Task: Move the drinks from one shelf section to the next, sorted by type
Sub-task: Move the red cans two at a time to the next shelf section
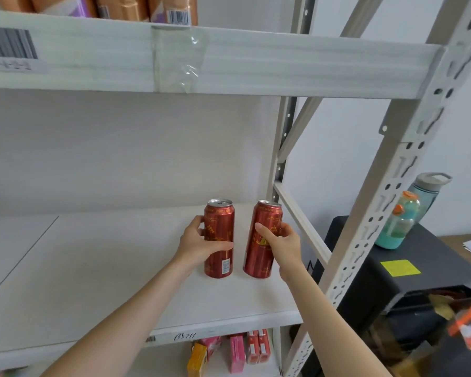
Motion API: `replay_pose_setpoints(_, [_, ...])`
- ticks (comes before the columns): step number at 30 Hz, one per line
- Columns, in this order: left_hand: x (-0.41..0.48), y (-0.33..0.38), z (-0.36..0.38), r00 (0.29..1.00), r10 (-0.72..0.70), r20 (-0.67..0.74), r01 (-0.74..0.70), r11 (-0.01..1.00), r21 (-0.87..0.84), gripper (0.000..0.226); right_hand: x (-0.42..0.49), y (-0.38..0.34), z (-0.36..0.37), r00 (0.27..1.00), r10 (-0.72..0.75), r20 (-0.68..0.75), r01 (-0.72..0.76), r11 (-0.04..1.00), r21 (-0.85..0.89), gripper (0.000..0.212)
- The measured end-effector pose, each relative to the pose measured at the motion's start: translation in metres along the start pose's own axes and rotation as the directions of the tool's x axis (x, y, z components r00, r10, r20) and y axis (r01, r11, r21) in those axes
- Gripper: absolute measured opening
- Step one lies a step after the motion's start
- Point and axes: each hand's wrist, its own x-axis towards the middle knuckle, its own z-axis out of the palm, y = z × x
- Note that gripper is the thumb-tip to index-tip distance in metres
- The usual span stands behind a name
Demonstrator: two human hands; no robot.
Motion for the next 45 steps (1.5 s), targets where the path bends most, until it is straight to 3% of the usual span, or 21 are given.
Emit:
replay_pose_setpoints(6, [0.043,0.002,0.016,1.000,0.010,-0.017,-0.010,1.000,-0.001,0.083,0.052,0.005,0.009,0.999,-0.039,0.033,0.039,0.999,-0.009,0.044])
replay_pose_setpoints(13, [0.089,-0.004,0.029,0.998,0.042,-0.048,-0.042,0.999,0.014,0.082,0.117,0.015,0.023,0.997,-0.061,0.037,0.062,0.998,-0.032,0.071])
replay_pose_setpoints(24, [0.121,-0.014,0.037,0.993,0.079,-0.082,-0.075,0.996,0.040,0.078,0.173,0.027,0.043,0.993,-0.120,0.005,0.120,0.993,0.005,0.066])
replay_pose_setpoints(31, [0.122,-0.020,0.034,0.993,0.088,-0.080,-0.087,0.996,0.013,0.077,0.184,0.041,0.047,0.985,-0.169,0.029,0.168,0.985,0.024,0.062])
replay_pose_setpoints(39, [0.118,-0.023,0.032,0.993,0.106,-0.049,-0.106,0.994,-0.006,0.085,0.163,0.058,0.029,0.993,-0.115,0.031,0.114,0.993,0.021,0.087])
replay_pose_setpoints(45, [0.117,-0.025,0.029,0.994,0.105,0.022,-0.105,0.994,0.007,0.082,0.110,0.088,0.008,0.968,-0.125,0.219,0.175,0.958,-0.226,0.078])
